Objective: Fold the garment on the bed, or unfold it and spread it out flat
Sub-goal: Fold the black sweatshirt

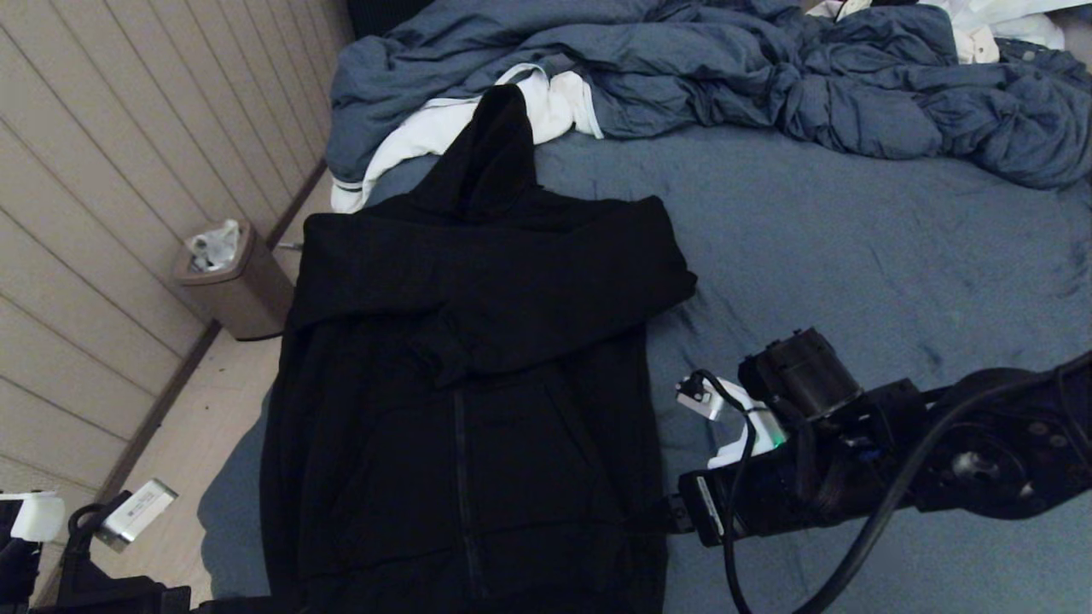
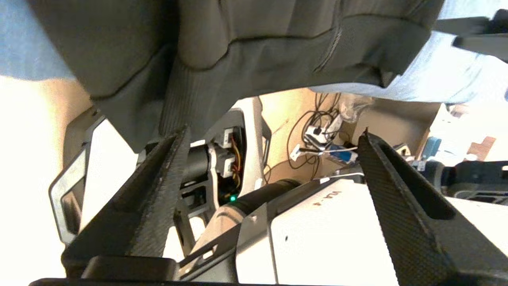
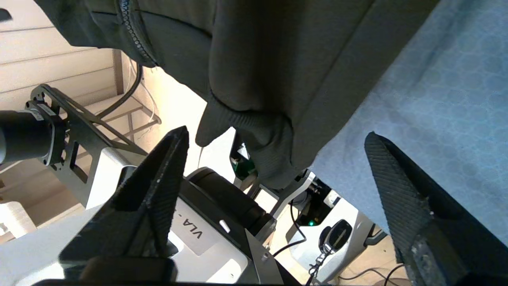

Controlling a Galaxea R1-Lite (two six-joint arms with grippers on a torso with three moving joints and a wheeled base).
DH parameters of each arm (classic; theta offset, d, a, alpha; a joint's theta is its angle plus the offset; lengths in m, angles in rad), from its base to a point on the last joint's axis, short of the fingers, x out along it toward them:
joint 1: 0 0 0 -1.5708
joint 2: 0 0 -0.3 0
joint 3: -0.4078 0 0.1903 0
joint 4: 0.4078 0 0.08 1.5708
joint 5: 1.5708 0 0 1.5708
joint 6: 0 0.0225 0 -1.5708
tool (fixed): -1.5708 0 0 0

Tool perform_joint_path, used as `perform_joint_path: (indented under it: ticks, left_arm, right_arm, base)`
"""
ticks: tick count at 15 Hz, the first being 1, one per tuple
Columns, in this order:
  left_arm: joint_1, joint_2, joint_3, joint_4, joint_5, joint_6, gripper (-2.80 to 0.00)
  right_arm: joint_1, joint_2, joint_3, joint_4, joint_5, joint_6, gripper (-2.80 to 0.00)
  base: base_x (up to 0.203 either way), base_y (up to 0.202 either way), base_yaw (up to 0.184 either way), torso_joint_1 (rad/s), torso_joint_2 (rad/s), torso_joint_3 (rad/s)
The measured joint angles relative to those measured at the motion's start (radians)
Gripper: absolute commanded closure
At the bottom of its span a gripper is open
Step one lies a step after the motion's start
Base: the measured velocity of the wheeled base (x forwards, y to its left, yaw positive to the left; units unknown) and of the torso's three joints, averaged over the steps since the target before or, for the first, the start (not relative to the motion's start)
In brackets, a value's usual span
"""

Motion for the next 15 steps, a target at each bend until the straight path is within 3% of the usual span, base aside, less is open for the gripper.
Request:
perform_joint_path:
  ticks: [6, 9, 13, 15]
  left_arm:
    - [0.026, 0.059, 0.008, -0.056, 0.048, 0.045, -2.8]
    - [0.055, 0.196, 0.012, -0.191, 0.078, 0.071, -2.8]
    - [0.107, 0.382, 0.043, -0.478, 0.095, 0.092, -2.8]
    - [0.125, 0.435, 0.05, -0.531, 0.094, 0.094, -2.8]
  right_arm:
    - [-0.005, -0.005, -0.005, 0.0, 0.002, 0.0, -2.8]
    - [-0.007, -0.006, -0.007, 0.0, 0.002, 0.0, -2.8]
    - [-0.007, -0.01, -0.005, 0.0, 0.004, 0.001, -2.8]
    - [-0.007, -0.012, -0.004, 0.0, 0.005, 0.001, -2.8]
  base:
    - [0.0, 0.0, 0.0, 0.0, 0.0, 0.0]
    - [0.0, 0.0, 0.0, 0.0, 0.0, 0.0]
    - [0.0, 0.0, 0.0, 0.0, 0.0, 0.0]
    - [0.0, 0.0, 0.0, 0.0, 0.0, 0.0]
